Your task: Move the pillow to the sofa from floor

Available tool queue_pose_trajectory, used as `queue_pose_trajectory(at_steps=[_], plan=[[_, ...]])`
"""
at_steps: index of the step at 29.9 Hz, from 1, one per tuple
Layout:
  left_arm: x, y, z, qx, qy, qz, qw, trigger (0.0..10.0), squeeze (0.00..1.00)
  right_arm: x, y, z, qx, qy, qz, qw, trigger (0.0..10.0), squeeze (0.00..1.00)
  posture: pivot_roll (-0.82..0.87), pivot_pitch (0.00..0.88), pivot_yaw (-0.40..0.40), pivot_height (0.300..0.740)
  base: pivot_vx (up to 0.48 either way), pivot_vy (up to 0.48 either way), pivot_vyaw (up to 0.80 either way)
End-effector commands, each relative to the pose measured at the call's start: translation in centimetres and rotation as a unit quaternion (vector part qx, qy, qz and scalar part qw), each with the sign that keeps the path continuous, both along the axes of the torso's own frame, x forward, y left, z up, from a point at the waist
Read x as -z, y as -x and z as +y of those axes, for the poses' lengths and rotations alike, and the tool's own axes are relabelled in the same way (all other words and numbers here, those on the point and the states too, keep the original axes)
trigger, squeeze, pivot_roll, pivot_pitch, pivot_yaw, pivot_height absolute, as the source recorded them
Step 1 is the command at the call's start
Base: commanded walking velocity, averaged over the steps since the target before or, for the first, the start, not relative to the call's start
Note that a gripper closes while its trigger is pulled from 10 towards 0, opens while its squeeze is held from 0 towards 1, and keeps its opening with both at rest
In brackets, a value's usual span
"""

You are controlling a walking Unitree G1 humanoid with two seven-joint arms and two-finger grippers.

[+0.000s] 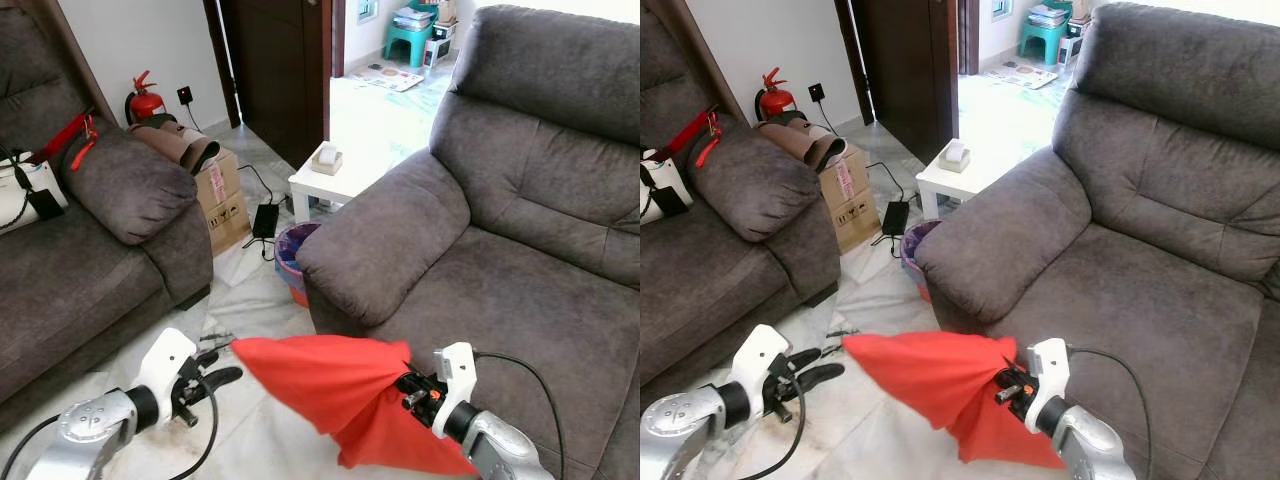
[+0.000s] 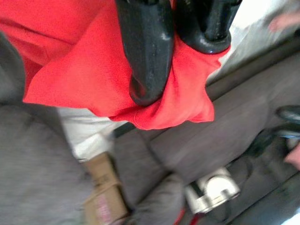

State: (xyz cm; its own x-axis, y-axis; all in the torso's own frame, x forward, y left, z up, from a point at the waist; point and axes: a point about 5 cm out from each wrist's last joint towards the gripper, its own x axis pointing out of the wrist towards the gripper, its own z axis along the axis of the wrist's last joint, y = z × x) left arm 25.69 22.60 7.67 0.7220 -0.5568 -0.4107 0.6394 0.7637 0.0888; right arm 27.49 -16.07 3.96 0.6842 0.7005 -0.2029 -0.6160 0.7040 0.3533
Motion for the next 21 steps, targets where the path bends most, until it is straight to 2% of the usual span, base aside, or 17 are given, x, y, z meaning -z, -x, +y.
queue_pose_trajectory(at_steps=[1, 2, 3, 4, 5, 6, 9, 13, 18, 21], plan=[[0.1, 0.1, 0.0, 0.022, -0.002, 0.016, 1.0, 10.0, 0.03, -2.5, -1.0, 1.1, -0.038, -0.021, -0.06, 0.997, 10.0, 0.0, 0.1, 0.092, 0.042, 0.74, 0.0, 0.0, 0.0], [0.3, 0.4, -0.5, 0.052, 0.001, 0.029, 0.998, 10.0, 1.0, -2.6, -1.0, 1.3, -0.048, -0.026, -0.06, 0.997, 10.0, 0.0, 0.1, 0.092, 0.042, 0.74, 0.0, 0.0, 0.0], [0.5, 0.6, -0.9, 0.074, -0.002, 0.034, 0.997, 10.0, 1.0, -2.7, -0.9, 1.4, -0.055, -0.031, -0.058, 0.996, 10.0, 0.0, 0.1, 0.096, 0.036, 0.74, 0.0, 0.0, 0.0], [0.5, 0.6, -0.9, 0.074, -0.002, 0.034, 0.997, 10.0, 1.0, -2.7, -0.9, 1.4, -0.055, -0.031, -0.058, 0.996, 10.0, 0.0, 0.1, 0.096, 0.036, 0.74, 0.0, 0.0, 0.0], [0.8, 1.0, -1.7, 0.118, -0.019, 0.042, 0.992, 10.0, 1.0, -2.8, -0.5, 1.9, -0.084, -0.036, -0.056, 0.994, 10.0, 0.0, 0.1, 0.097, 0.036, 0.74, 0.0, 0.0, 0.0], [0.8, 1.1, -2.0, 0.131, -0.024, 0.043, 0.99, 10.0, 1.0, -2.7, -0.2, 2.0, -0.098, -0.034, -0.054, 0.993, 10.0, 0.0, 0.1, 0.095, 0.038, 0.74, 0.0, 0.0, 0.0], [0.6, 0.5, -1.9, 0.135, -0.04, 0.028, 0.99, 10.0, 1.0, -2.5, 0.1, 2.2, -0.112, -0.03, -0.05, 0.992, 10.0, 0.0, 0.1, 0.095, 0.039, 0.74, 0.0, 0.0, 0.0], [0.6, 0.2, -1.9, 0.145, -0.037, 0.03, 0.988, 10.0, 1.0, -2.6, 0.4, 2.3, -0.126, -0.036, -0.048, 0.99, 10.0, 0.0, 0.1, 0.1, 0.039, 0.74, 0.0, 0.0, 0.0], [1.7, 0.8, -2.4, 0.167, -0.04, 0.045, 0.984, 10.0, 1.0, -3.0, 0.7, 2.6, -0.144, -0.043, -0.051, 0.987, 10.0, 0.0, 0.09, 0.097, 0.041, 0.74, 0.0, 0.0, 0.0], [1.7, 1.0, -2.7, 0.175, -0.026, 0.049, 0.983, 10.0, 1.0, -2.9, 0.8, 2.6, -0.145, -0.042, -0.051, 0.987, 10.0, 0.0, 0.09, 0.09, 0.043, 0.74, 0.0, 0.0, 0.0]])
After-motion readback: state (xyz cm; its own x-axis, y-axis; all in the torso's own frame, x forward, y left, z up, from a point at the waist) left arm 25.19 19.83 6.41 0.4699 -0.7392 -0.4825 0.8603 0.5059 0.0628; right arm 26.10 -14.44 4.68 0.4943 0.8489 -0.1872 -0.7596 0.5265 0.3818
